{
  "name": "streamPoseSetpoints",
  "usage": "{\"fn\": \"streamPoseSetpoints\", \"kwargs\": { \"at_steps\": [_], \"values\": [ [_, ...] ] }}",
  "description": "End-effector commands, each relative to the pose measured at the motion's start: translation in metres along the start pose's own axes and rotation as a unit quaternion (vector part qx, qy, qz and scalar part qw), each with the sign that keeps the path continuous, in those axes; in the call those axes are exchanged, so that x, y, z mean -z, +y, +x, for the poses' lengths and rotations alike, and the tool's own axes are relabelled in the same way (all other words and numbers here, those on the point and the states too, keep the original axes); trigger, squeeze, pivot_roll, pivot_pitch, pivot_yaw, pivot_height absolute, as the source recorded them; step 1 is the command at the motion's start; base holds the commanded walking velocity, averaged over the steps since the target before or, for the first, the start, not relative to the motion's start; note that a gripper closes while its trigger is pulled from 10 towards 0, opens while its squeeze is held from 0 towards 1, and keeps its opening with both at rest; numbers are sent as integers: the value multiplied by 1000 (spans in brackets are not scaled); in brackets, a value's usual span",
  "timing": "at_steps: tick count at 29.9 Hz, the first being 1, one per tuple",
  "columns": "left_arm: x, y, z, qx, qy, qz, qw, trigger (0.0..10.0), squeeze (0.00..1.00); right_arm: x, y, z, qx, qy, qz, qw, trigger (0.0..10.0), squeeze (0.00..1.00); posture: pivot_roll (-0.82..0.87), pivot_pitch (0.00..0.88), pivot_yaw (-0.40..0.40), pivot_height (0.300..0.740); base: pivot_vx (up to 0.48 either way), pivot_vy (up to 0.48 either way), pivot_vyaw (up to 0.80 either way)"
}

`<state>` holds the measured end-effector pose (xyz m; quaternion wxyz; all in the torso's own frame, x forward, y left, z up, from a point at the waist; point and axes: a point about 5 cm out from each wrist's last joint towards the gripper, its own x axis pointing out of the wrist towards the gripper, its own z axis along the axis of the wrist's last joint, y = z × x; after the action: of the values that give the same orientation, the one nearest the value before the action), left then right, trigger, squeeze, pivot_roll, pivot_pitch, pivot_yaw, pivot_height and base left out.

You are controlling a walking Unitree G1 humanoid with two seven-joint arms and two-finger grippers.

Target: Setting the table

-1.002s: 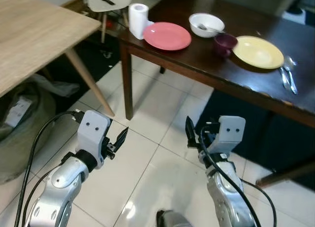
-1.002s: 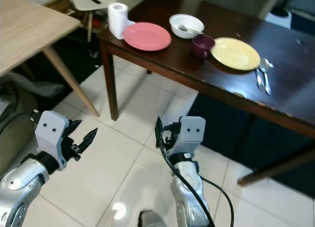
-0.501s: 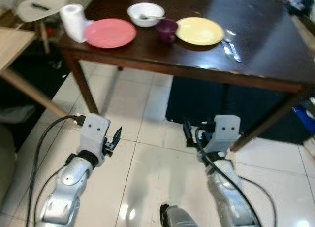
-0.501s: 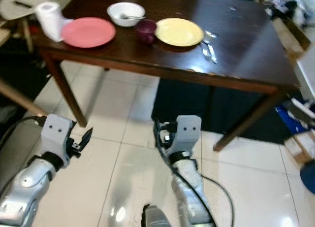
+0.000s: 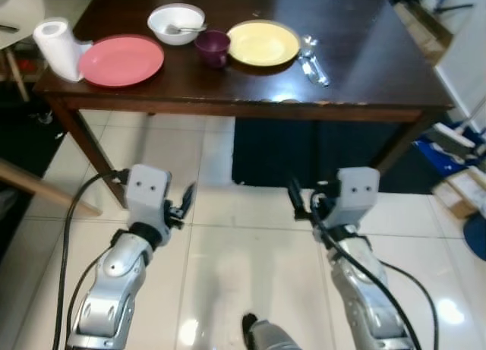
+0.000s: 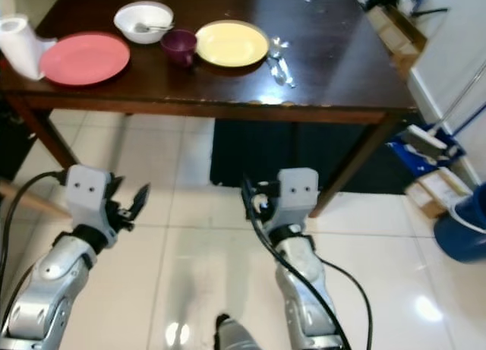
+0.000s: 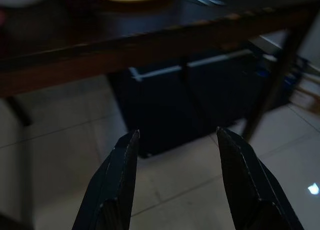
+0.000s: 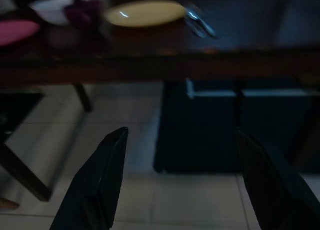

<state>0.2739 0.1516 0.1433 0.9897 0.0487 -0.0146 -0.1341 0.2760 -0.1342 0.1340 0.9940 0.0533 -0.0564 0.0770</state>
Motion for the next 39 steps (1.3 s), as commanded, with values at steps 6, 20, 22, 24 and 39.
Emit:
{"fn": "streamPoseSetpoints", "kwargs": {
  "at_steps": [6, 20, 22, 24, 39],
  "values": [
    [15, -1, -6, -6, 30, -2, 1000, 10000, 463, 13, 3, -6, -8, 27, 4, 1000, 10000, 0, -132, 100, 35, 740, 0, 0, -800],
    [13, -2, -2, -10, 14, 2, 1000, 10000, 875, 9, 15, -6, -57, 23, 31, 998, 10000, 0, -138, 94, 31, 740, 61, 0, -343],
    [13, -2, -2, -10, 14, 3, 1000, 10000, 976, 8, 15, -6, -57, 22, 31, 998, 10000, 0, -139, 95, 32, 740, 452, 0, 0],
    [14, -3, -2, -7, 18, 4, 1000, 10000, 957, 7, 14, -6, -55, 17, 32, 998, 10000, 0, -142, 97, 33, 740, 480, 0, 0],
    [-6, -8, 6, 6, -19, 2, 1000, 10000, 0, -3, 11, -4, -53, 0, 8, 999, 10000, 0, -142, 100, 42, 740, 480, 0, 0]
  ]
}}
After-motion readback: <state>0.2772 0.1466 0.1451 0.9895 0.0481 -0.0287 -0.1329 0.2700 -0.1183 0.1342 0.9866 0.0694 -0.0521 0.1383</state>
